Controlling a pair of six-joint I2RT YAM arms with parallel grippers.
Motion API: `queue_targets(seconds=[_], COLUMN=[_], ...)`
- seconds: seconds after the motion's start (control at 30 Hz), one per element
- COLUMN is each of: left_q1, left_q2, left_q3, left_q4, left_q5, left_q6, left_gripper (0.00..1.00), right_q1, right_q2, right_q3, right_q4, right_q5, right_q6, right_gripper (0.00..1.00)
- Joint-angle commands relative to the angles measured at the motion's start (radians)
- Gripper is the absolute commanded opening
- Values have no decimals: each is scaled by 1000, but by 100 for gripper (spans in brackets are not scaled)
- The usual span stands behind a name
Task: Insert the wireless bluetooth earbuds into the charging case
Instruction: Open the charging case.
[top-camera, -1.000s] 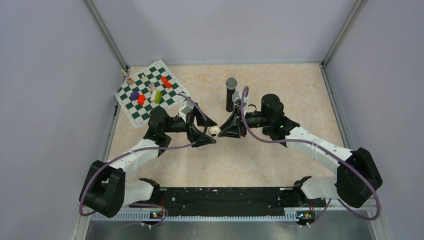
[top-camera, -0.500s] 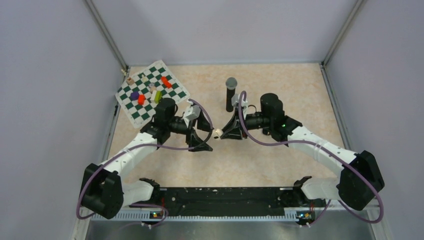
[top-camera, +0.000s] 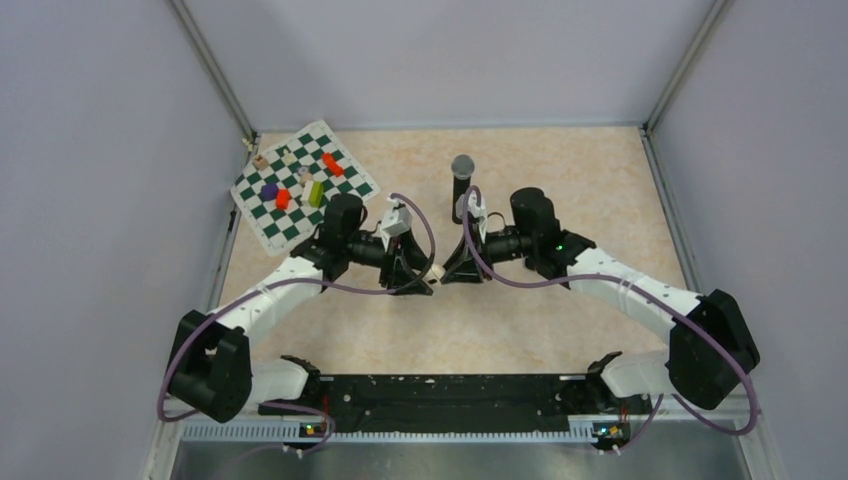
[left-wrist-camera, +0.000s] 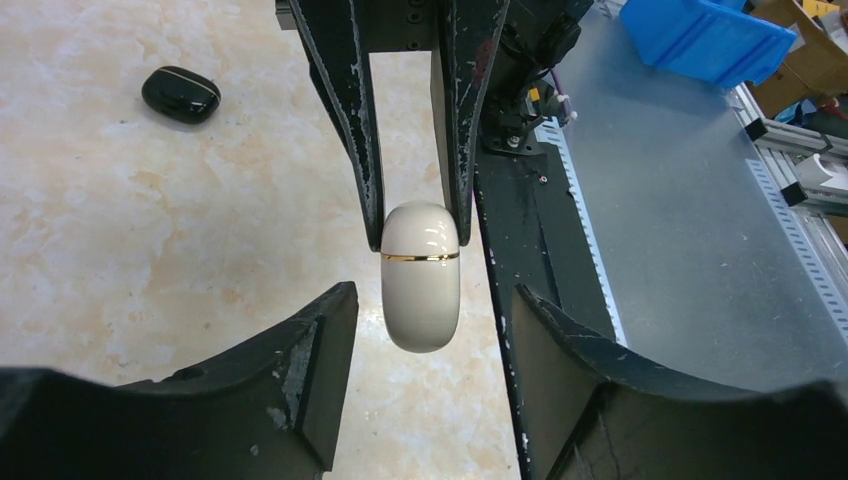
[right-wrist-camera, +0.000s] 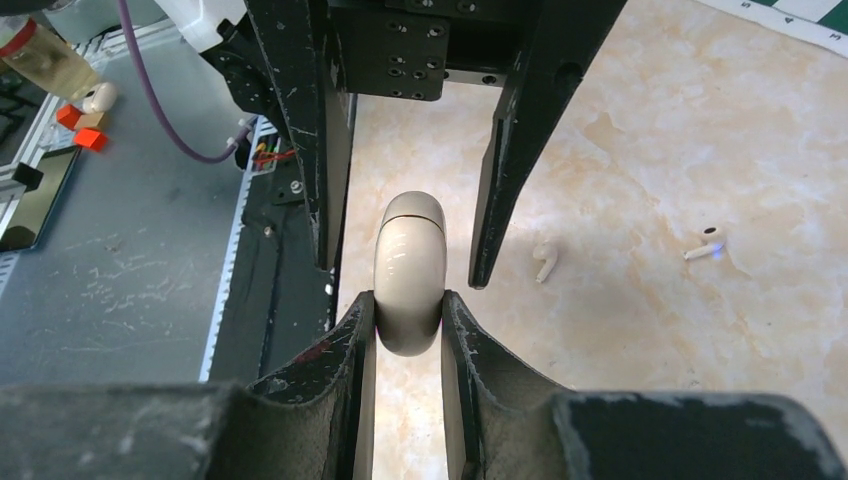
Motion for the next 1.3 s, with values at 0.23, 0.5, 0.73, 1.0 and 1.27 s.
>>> queue_targets(seconds=[0.23, 0.5, 0.73, 1.0, 1.27], left_q1=[-24, -34, -38, -39, -39], left_q2=[12, 27, 33, 30, 11], left_q3=[42, 57, 64, 61, 45], left_q4=[-51, -79, -83, -83, -84], left_q5=[-6, -15, -11, -4, 16], left_q6=[34, 50, 47, 53, 71], left_gripper=[55, 50, 31, 1, 0], right_q1=[15, 20, 26, 28, 27], right_q2=[7, 7, 11, 8, -38], right_q3=[62, 62, 64, 64, 63], right_q4=[-11, -20, -31, -32, -40], right_q5=[-16, -14, -7, 3, 160], right_q6=[-45, -57, -71, -79, -131], right_gripper=[5, 5, 5, 15, 46])
